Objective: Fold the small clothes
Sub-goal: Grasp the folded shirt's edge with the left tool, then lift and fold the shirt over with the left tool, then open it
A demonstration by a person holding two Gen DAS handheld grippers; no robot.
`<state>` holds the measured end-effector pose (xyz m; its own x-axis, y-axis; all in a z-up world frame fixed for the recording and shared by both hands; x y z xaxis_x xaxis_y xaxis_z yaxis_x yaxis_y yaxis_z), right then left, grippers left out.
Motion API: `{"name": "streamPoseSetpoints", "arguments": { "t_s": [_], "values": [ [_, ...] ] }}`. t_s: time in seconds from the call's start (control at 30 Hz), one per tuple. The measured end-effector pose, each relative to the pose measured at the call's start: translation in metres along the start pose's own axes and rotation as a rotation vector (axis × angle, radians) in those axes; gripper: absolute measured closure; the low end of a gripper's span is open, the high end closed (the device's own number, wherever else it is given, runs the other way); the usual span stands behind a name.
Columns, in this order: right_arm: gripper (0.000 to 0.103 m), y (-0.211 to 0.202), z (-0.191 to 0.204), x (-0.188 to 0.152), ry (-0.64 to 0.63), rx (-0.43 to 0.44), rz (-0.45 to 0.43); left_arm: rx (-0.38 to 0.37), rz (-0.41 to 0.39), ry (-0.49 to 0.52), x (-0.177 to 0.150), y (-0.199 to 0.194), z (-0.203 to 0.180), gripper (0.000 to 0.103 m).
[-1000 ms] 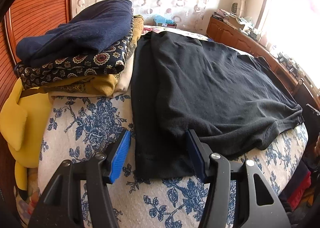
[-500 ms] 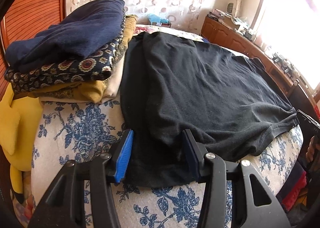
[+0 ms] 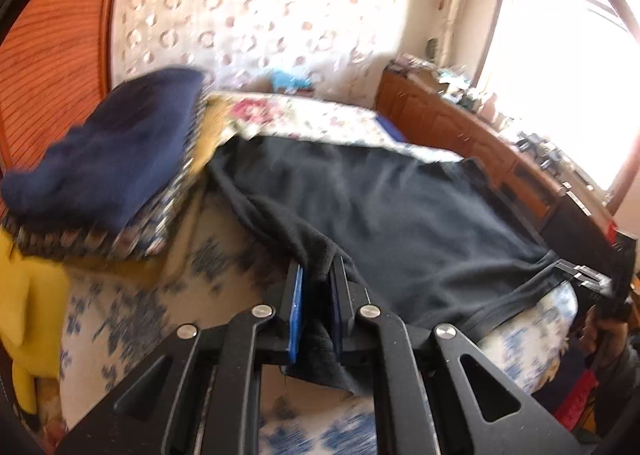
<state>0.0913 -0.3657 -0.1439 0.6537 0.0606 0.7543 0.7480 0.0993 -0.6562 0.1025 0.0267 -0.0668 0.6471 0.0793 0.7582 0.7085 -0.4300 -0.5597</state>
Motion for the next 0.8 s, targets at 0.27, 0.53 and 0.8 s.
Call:
{"name": "streamPoseSetpoints", "arguments": {
  "t_s": [0.27,0.53,0.8],
  "values": [
    [0.067,-0.003,-0.003,0.001,0.009,0.01,-0.017,-0.153,-0.018,0.118,0.036,0.027,-0.074,0.095],
    [0.067,-0.008,-0.008,0.001,0.032,0.024,-0.038,-0.263,-0.011,0.219,0.065,0.047,-0.145,0.095],
    [0.067,-0.018,-0.017,0.001,0.056,0.029,-0.061,-0.332,0.011,0.315,0.088,0.069,-0.213,0.095]
  ]
}}
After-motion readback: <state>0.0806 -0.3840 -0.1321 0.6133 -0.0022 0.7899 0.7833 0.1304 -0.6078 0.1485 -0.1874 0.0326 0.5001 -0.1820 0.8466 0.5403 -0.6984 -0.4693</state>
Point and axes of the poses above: each gripper's, at about its wrist camera, not at the fingertips, and y roughly the way its jaws point, z to its left, x to its top, the point moved 1 cm from there along y, roughly the way its jaws point, and after that the axes turned 9 degrees about -x, right-handed, at the moved point
